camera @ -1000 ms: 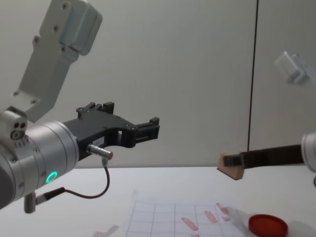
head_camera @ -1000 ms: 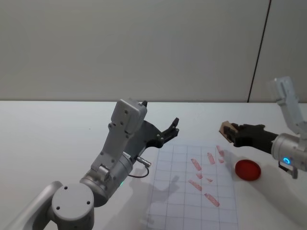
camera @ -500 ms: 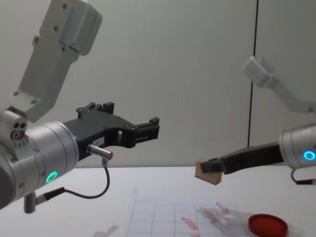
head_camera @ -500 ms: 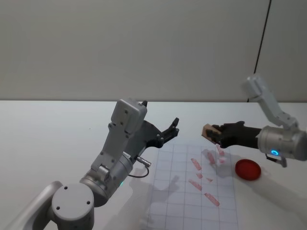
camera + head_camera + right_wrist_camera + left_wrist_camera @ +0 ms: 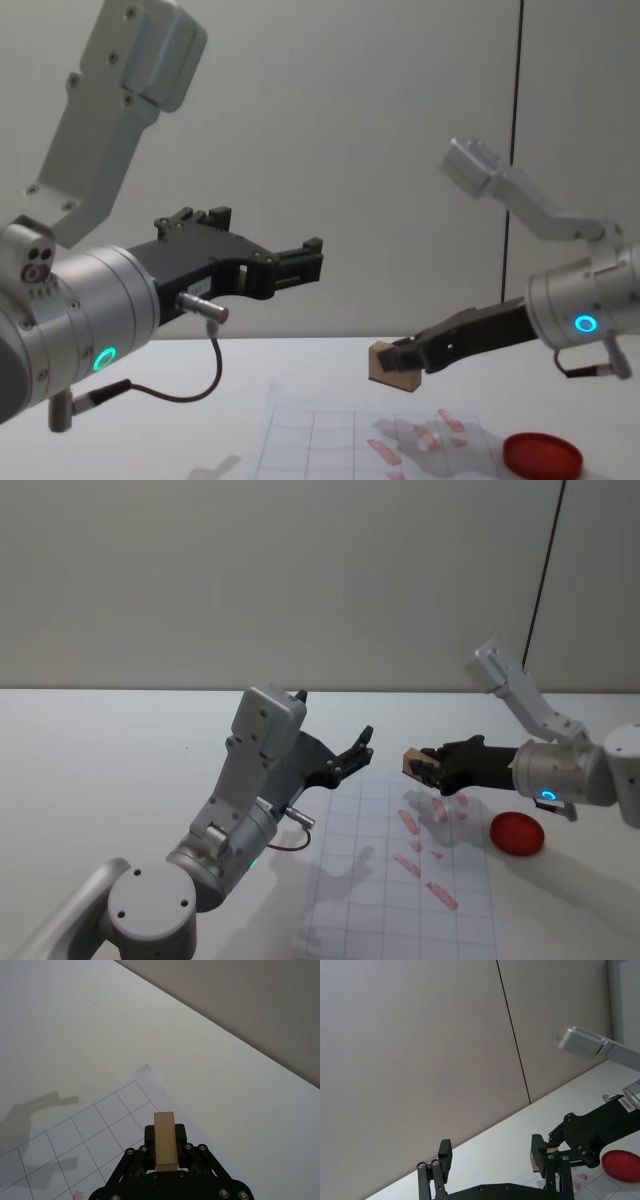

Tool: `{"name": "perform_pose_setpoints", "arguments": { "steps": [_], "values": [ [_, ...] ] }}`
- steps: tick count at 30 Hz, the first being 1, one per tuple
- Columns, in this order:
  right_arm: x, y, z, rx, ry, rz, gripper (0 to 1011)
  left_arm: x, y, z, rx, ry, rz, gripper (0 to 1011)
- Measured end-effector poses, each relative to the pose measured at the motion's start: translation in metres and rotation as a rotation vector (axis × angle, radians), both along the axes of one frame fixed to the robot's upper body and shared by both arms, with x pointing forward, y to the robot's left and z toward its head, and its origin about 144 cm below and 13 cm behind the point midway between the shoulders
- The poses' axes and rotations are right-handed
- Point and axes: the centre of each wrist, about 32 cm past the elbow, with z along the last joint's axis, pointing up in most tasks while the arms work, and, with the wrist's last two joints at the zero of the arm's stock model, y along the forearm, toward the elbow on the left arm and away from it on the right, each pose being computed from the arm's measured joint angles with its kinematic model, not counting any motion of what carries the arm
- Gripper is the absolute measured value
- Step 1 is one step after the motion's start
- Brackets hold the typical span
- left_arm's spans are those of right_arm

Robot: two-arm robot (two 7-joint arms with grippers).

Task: Use the one hand to pick up the stamp and affix it onto the A4 paper.

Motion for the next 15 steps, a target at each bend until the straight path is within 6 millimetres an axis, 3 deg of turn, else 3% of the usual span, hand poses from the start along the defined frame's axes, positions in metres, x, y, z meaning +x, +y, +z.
{"name": "perform_pose_setpoints", "arguments": {
  "steps": [15],
  "values": [
    [0.010,0.014,-0.013,-0.020,-0.020,0.009,217,0.000,0.000,0.000,0.000,0.000,0.000,1002]
  ]
}}
